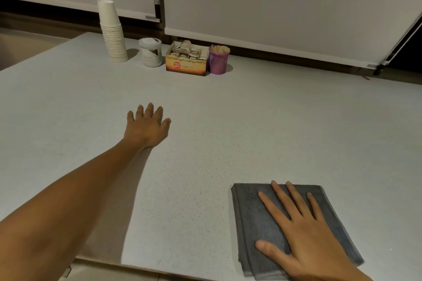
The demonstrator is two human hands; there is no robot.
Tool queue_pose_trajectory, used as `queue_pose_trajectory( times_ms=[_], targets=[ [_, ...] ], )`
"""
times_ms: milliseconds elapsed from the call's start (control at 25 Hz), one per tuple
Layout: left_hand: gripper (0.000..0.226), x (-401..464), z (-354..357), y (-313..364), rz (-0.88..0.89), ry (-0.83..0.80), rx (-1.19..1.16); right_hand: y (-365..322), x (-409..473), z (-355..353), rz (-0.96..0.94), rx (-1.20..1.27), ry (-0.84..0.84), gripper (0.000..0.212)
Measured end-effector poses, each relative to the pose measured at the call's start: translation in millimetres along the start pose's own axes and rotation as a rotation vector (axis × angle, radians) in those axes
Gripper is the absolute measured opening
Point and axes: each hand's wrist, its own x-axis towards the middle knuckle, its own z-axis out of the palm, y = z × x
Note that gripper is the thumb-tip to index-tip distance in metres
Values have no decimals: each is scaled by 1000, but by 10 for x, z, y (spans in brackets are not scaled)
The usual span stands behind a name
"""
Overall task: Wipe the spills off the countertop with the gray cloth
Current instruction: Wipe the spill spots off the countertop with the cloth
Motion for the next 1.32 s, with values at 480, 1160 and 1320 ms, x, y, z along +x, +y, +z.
queue_pose_trajectory(
  times_ms=[480,1160,1320],
  targets=[
    [75,124,85,-52,5,31,12,471,2632,38,129,74,32,92],
    [76,220,124,-36,-7,27,27,-382,4328,-56,265,62,0,100],
    [75,204,86,-27,9,1,33,-531,3812,47,103,104,29,88]
  ],
)
